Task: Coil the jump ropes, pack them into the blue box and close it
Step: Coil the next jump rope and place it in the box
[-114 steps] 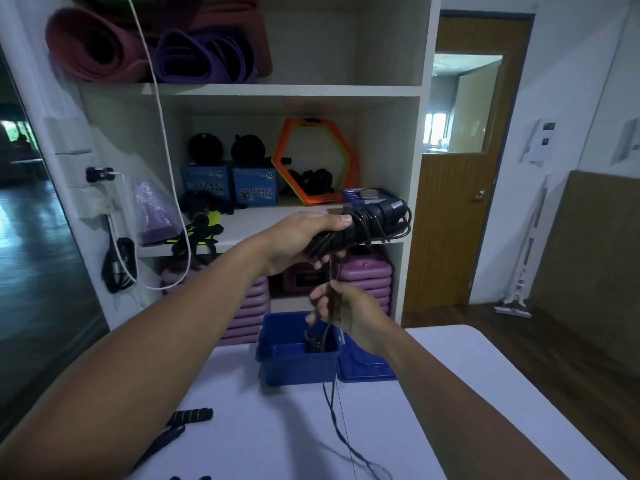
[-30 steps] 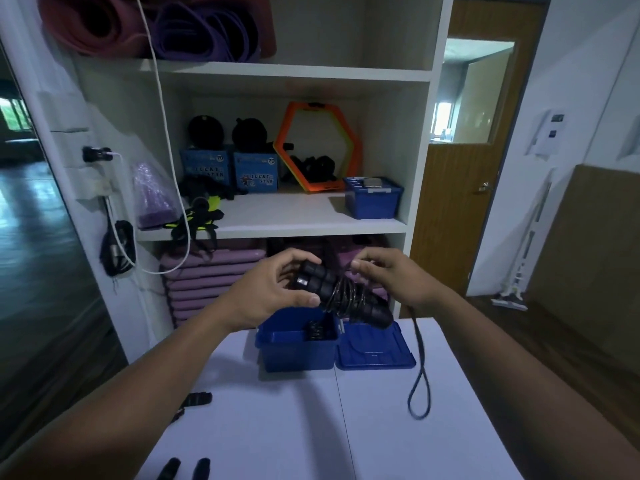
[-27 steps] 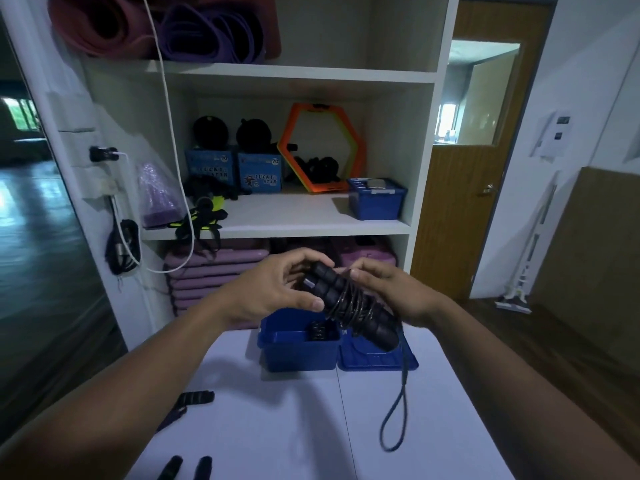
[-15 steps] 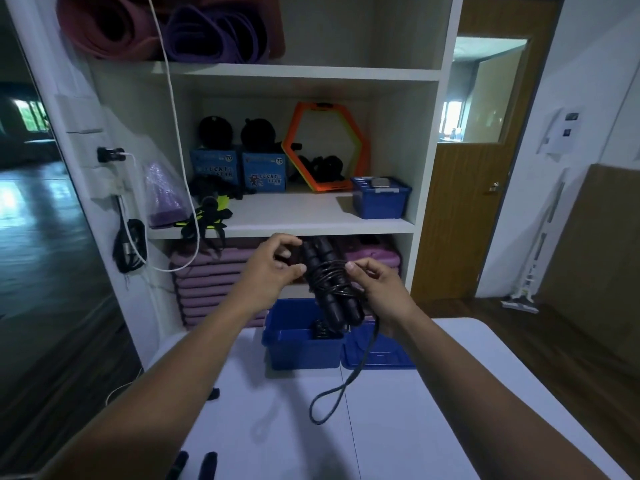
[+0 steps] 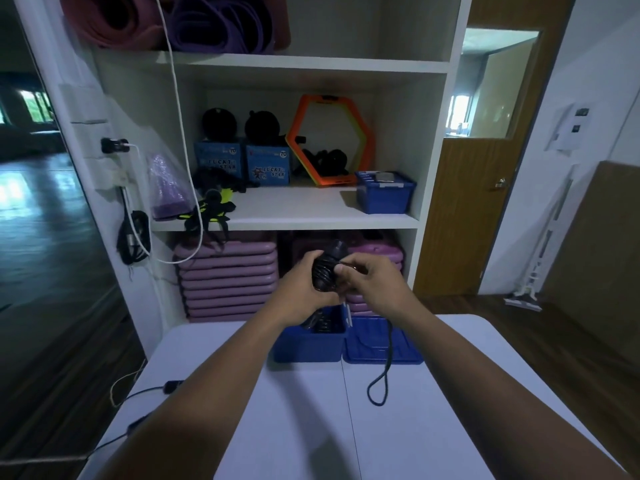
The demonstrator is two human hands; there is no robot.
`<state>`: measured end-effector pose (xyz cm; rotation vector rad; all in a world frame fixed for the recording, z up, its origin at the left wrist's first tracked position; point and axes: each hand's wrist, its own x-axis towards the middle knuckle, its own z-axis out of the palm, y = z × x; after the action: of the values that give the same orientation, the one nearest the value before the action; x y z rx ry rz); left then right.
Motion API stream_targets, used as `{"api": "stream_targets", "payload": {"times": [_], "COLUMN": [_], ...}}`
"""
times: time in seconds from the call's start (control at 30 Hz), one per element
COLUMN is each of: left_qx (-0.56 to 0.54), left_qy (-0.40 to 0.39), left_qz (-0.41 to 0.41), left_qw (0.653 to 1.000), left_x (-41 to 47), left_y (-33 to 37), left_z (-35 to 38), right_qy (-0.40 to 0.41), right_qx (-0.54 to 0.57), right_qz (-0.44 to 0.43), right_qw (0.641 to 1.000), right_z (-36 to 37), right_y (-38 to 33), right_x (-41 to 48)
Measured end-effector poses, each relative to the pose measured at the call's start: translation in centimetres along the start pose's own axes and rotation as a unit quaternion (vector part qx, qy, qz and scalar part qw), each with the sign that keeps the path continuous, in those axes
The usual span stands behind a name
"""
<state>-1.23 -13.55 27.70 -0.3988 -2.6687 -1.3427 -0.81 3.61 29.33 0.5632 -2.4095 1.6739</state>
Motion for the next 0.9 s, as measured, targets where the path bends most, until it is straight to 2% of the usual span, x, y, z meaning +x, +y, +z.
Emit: {"api": "stream_targets", "payload": {"times": [0.1,0.17,0.3,0.4,0.53,0.6,0.7,0.8,0.9], "left_qx": [0.034,0.001,-0.118,-0.204,-0.228,-0.23,-0.232,-0.241,-0.229], "left_qy": [0.058,0.07,0.051,0.028,0.021,0.012,0.004,0.003,0.001], "left_qz": [0.026,0.032,0.021,0.025,0.057,0.078,0.092,0.089,0.089], "left_qw": [0.997,0.997,0.992,0.978,0.972,0.97,0.968,0.966,0.969], "left_x": [0.3,0.2,-0.3,-0.2,-0.4,-0.6,-0.8,-0.8,-0.8], "left_y": [-0.6,-0.6,0.0,0.6,1.2,1.4,1.8,1.9,1.5], "left_z": [0.5,0.5,0.3,0.2,-0.3,-0.4,-0.7,-1.0,-1.3], "right_qy": [-0.048,-0.046,0.025,0.043,0.047,0.045,0.028,0.001,-0.066], "right_qx": [-0.071,-0.124,-0.273,-0.304,-0.337,-0.326,-0.249,-0.18,-0.035], "right_qz": [-0.007,-0.024,-0.128,-0.191,-0.213,-0.226,-0.205,-0.153,-0.054], "right_qw": [0.996,0.991,0.953,0.932,0.916,0.917,0.946,0.972,0.996], "right_z": [-0.9,-1.7,-2.6,-3.1,-3.7,-3.8,-3.9,-3.8,-4.0], "right_y": [-0.3,-0.7,-1.0,-1.1,-1.6,-1.7,-1.9,-2.3,-3.0], "right_x": [0.1,0.1,0.6,1.1,1.7,1.8,1.8,2.1,2.1]}}
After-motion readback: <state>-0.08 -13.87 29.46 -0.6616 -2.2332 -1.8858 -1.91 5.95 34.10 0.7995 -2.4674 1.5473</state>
